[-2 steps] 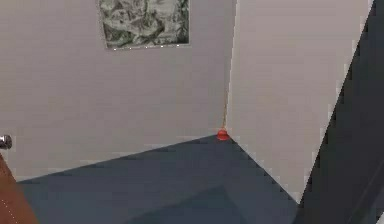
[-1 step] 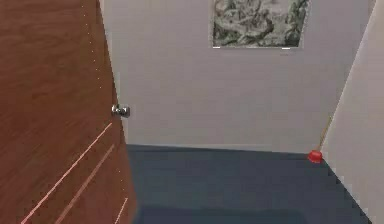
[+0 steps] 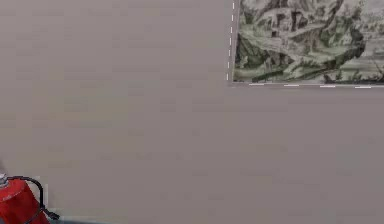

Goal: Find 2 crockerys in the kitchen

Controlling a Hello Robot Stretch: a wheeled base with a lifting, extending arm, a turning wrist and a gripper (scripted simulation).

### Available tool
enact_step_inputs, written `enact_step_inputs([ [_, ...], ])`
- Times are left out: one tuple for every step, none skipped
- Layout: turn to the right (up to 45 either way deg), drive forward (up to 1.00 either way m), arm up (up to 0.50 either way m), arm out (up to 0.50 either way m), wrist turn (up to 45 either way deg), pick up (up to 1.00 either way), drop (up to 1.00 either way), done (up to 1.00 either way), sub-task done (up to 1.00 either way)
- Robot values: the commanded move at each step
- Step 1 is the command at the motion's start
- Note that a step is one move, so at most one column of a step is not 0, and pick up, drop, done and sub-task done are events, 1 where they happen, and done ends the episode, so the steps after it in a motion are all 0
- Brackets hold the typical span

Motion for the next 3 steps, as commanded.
enact_step_inputs([
  [-9.0,0.00,0.00,0.00,0.0,0.00,0.00,0.00,0.00],
  [0.0,0.25,0.00,0.00,0.0,0.00,0.00,0.00,0.00],
  [-12.0,0.00,0.00,0.00,0.0,0.00,0.00,0.00,0.00],
])
